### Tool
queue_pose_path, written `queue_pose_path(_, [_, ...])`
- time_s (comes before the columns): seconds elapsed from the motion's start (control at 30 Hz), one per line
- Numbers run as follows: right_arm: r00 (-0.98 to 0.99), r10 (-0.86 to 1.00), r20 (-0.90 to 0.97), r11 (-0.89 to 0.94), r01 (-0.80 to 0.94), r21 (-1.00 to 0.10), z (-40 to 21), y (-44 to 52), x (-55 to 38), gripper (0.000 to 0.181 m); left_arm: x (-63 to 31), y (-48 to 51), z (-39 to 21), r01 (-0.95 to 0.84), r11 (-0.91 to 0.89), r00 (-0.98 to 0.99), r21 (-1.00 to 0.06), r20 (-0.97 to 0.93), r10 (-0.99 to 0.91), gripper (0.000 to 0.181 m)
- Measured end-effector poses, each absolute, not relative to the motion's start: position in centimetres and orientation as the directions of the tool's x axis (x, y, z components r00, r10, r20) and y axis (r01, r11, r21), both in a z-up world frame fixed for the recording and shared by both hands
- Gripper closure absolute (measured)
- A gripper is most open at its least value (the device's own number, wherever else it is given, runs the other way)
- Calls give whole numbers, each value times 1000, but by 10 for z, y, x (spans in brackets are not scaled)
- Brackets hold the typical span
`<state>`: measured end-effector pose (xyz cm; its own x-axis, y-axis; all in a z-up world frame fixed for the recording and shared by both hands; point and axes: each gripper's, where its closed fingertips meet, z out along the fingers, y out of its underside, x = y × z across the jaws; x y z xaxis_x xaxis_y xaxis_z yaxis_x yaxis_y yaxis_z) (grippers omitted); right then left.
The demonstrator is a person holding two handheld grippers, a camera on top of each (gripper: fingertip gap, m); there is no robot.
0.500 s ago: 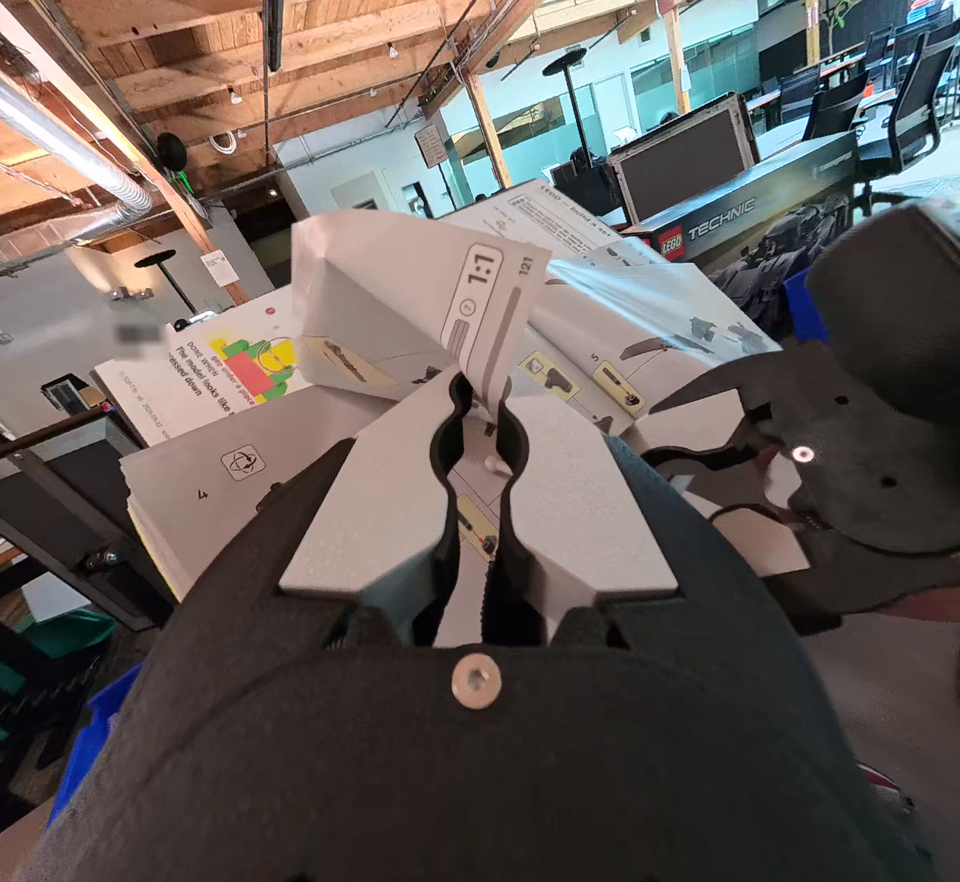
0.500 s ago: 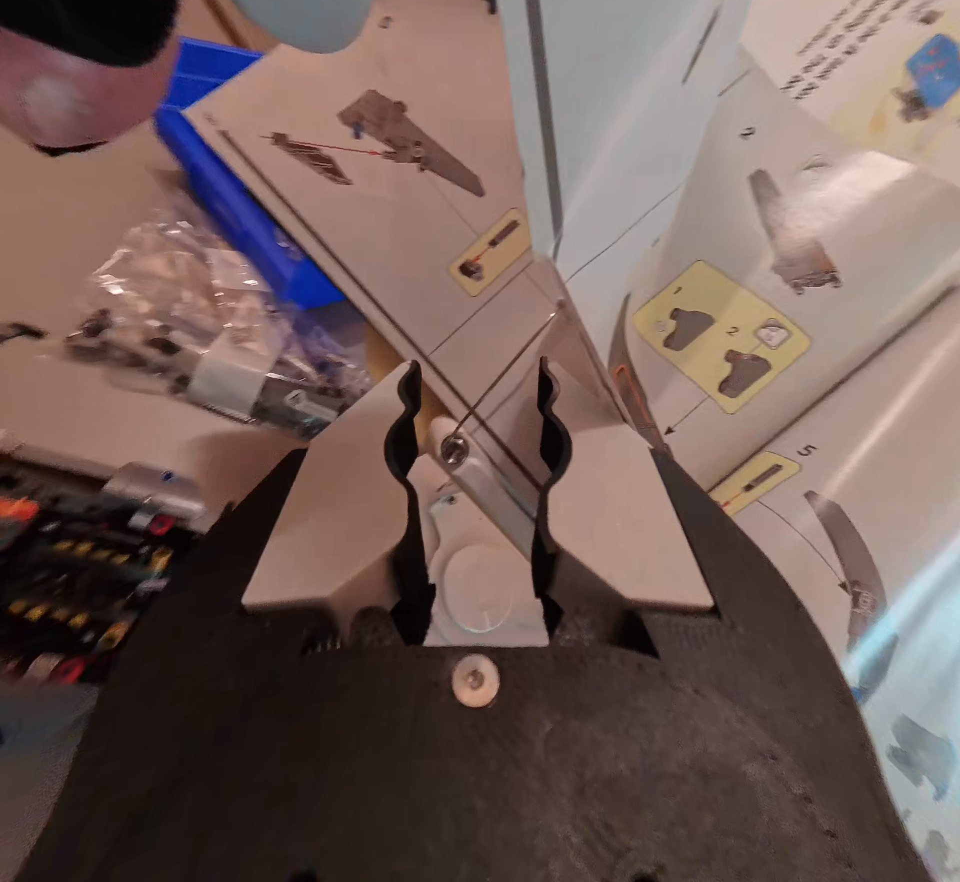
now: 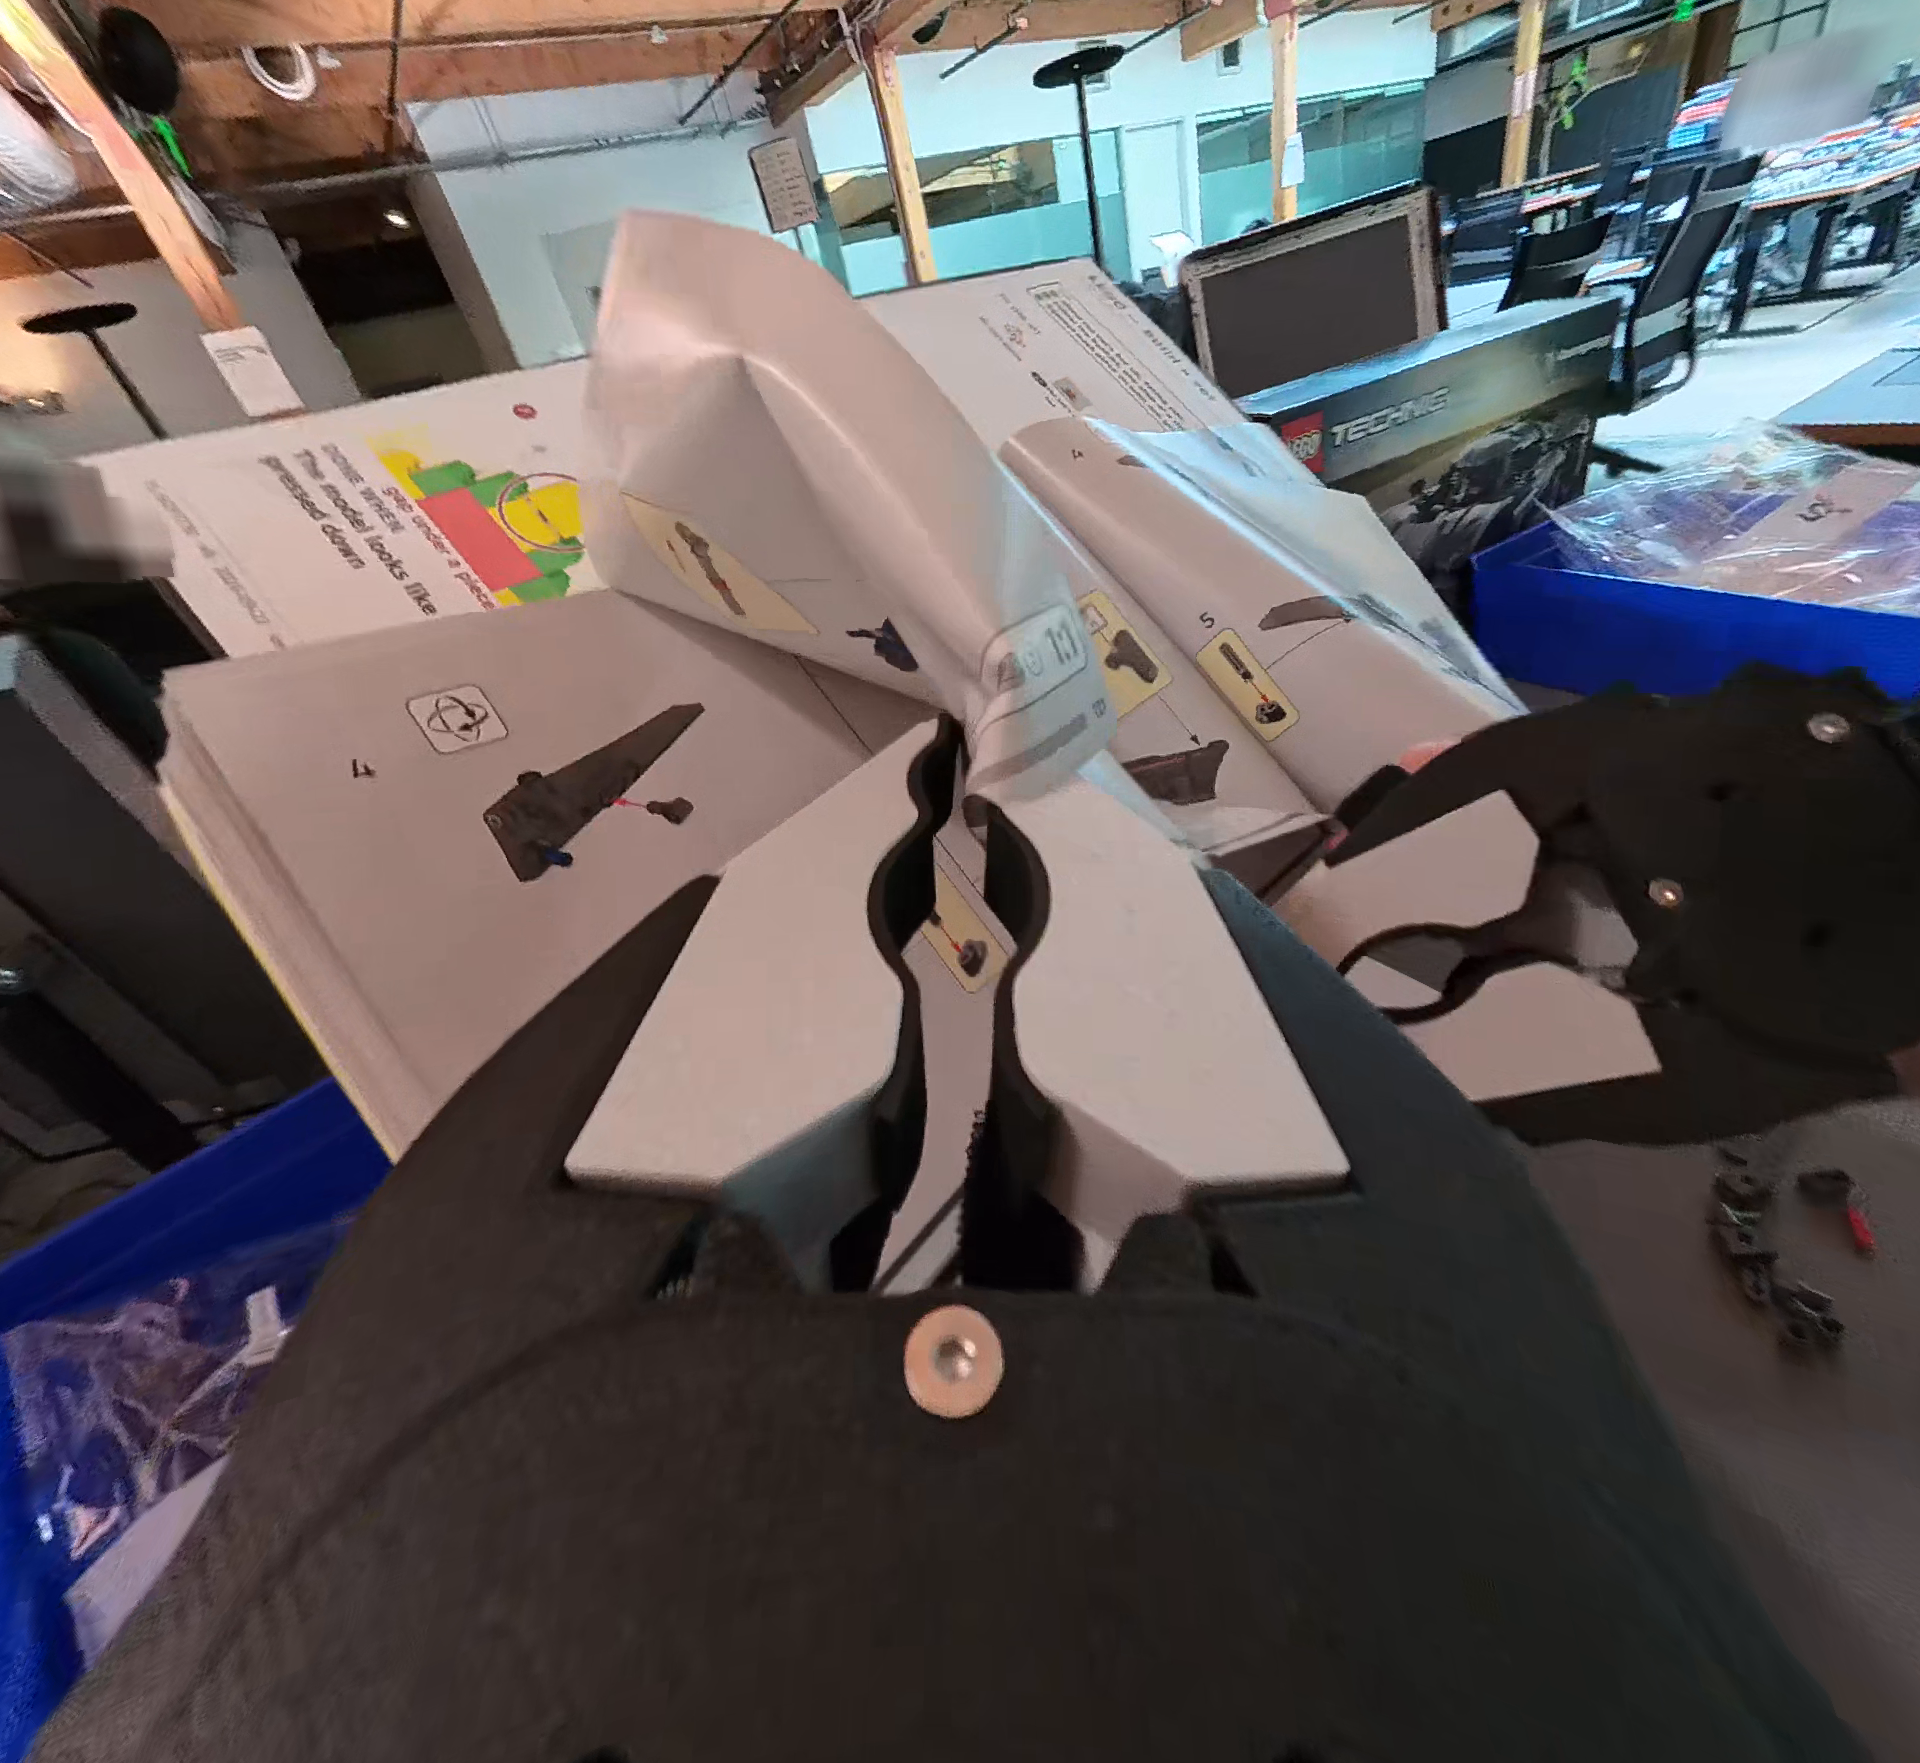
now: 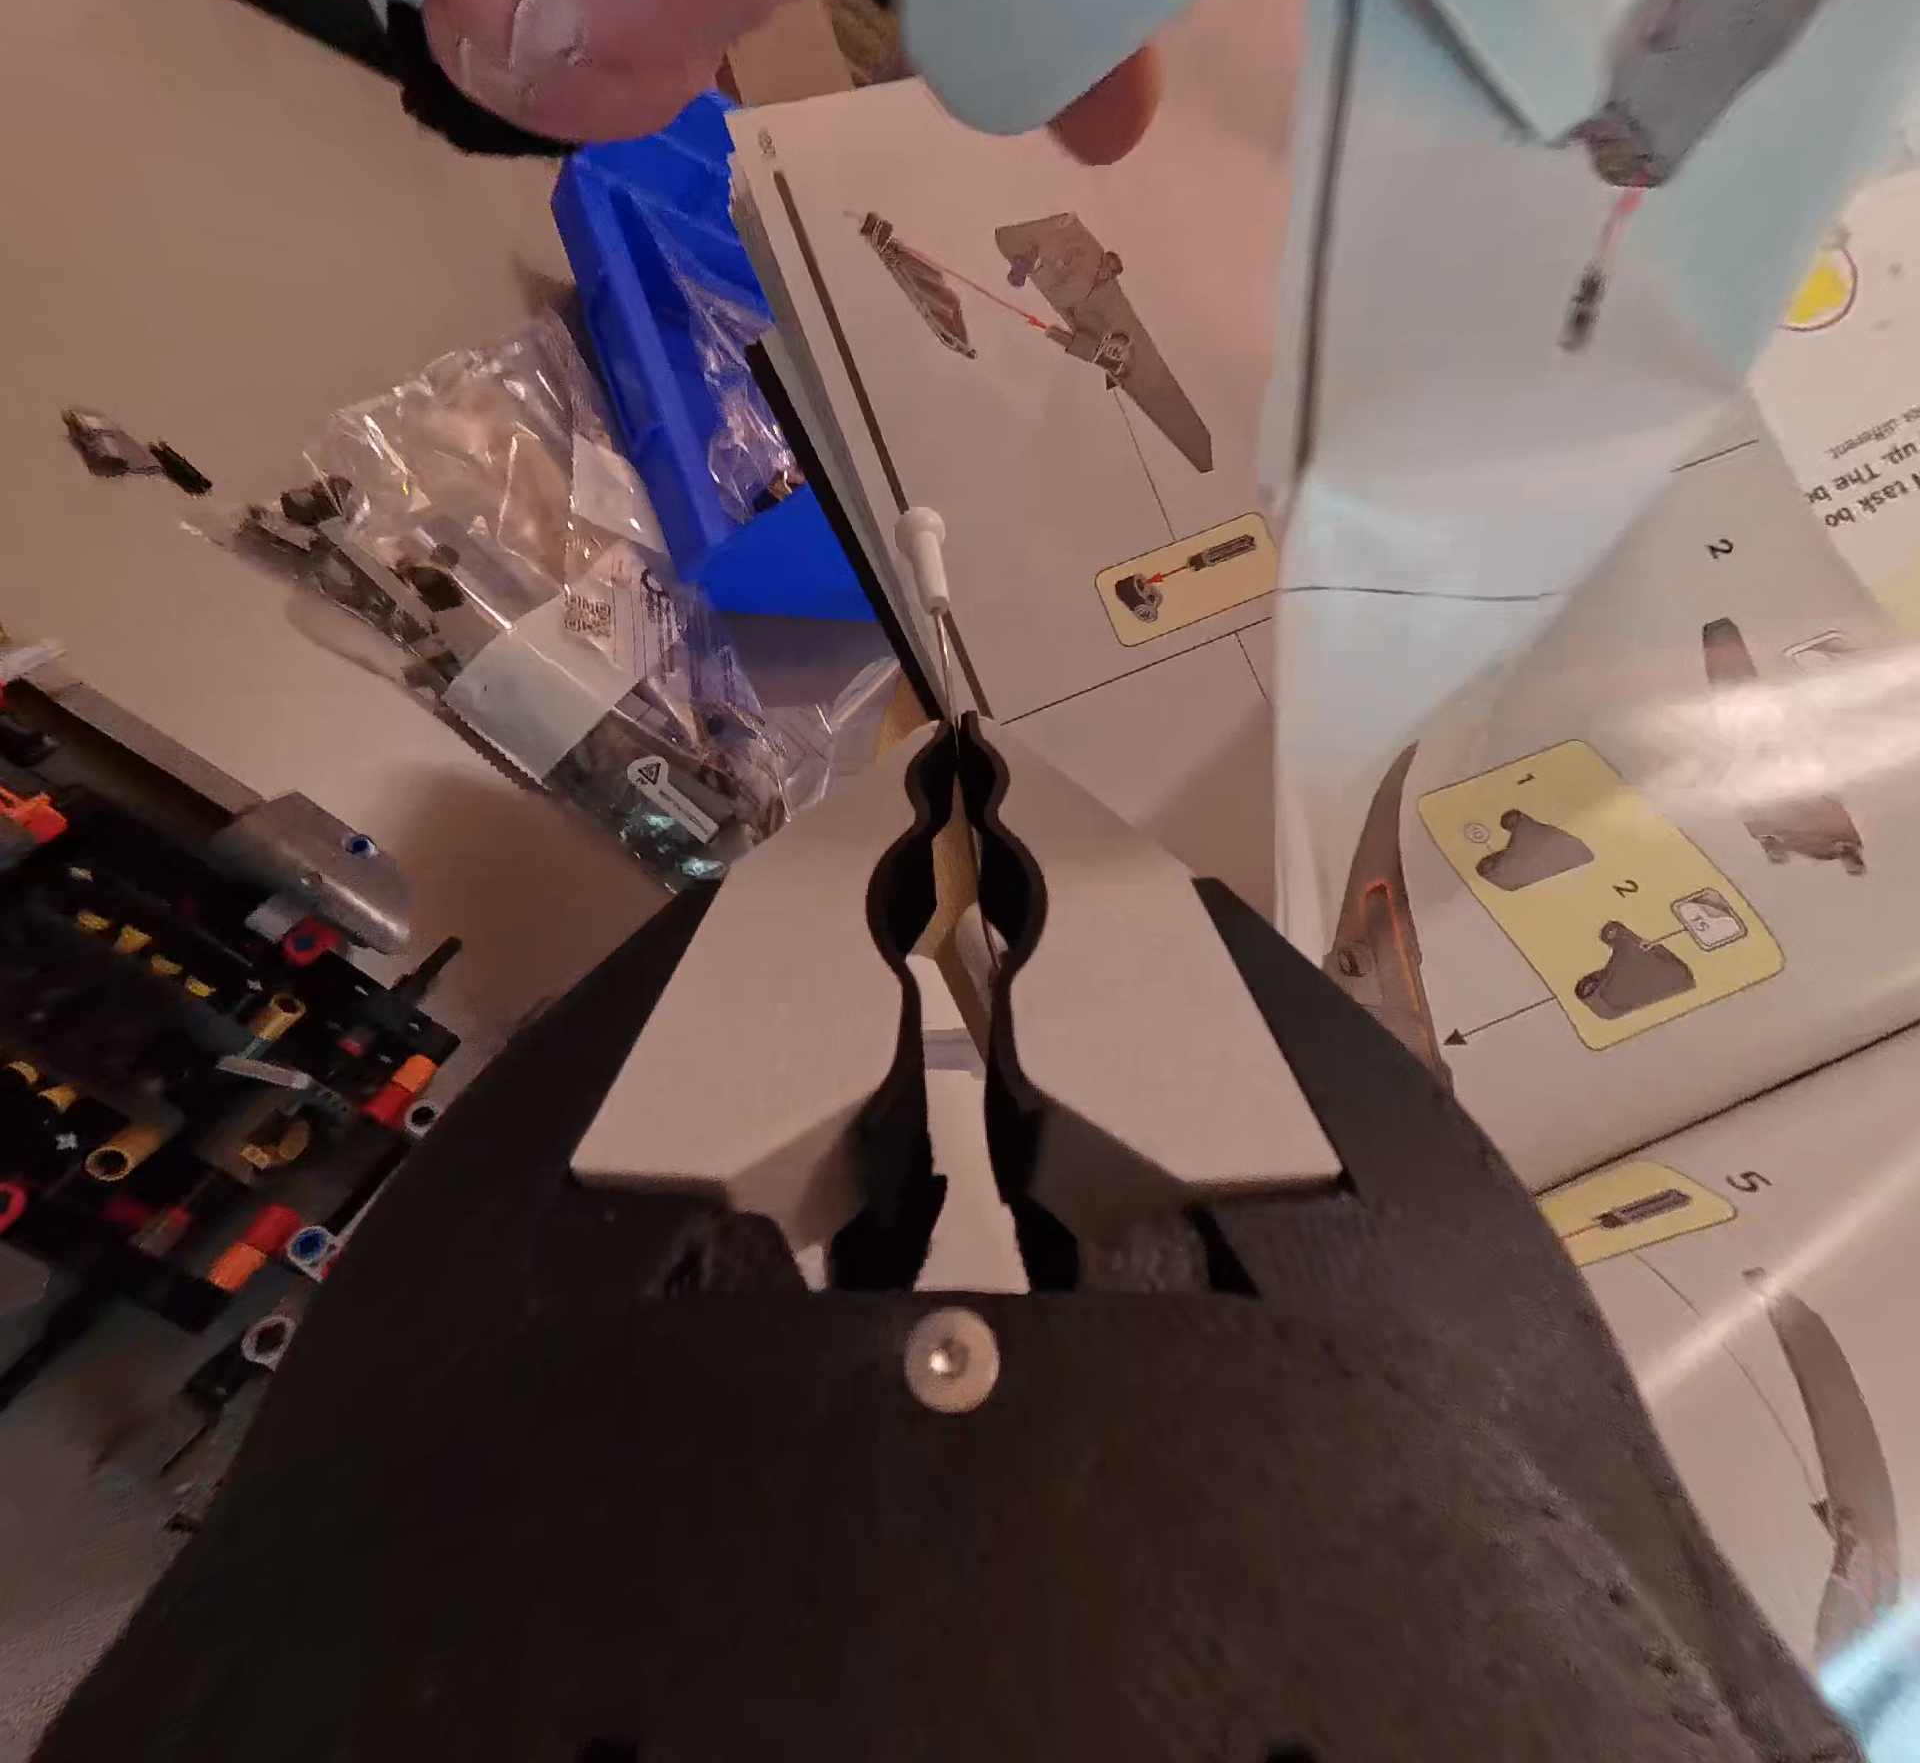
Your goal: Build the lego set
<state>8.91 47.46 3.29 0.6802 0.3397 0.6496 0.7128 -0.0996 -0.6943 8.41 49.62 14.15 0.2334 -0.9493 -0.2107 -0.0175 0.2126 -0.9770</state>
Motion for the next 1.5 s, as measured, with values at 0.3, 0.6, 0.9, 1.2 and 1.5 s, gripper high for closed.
queue_pose_path(0.3, [645,342,683,-63,741,-668,29,475,88,181,47,500,134,-21,167,148,-986,-169,-974,177])
queue_pose_path(0.6, [586,370,721,-5,778,-629,27,468,86,181,54,528,95,-152,20,204,-988,-51,-978,181])
queue_pose_path(0.9, [698,392,599,21,644,-764,36,463,88,181,55,532,79,-257,35,226,-966,-95,-970,181])
queue_pose_path(1.2, [766,405,499,29,535,-844,44,462,92,181,52,531,73,-323,51,235,-945,-132,-963,181])
queue_pose_path(1.5, [817,392,422,28,448,-894,49,462,95,181,52,532,65,-396,61,257,-916,-175,-950,181])
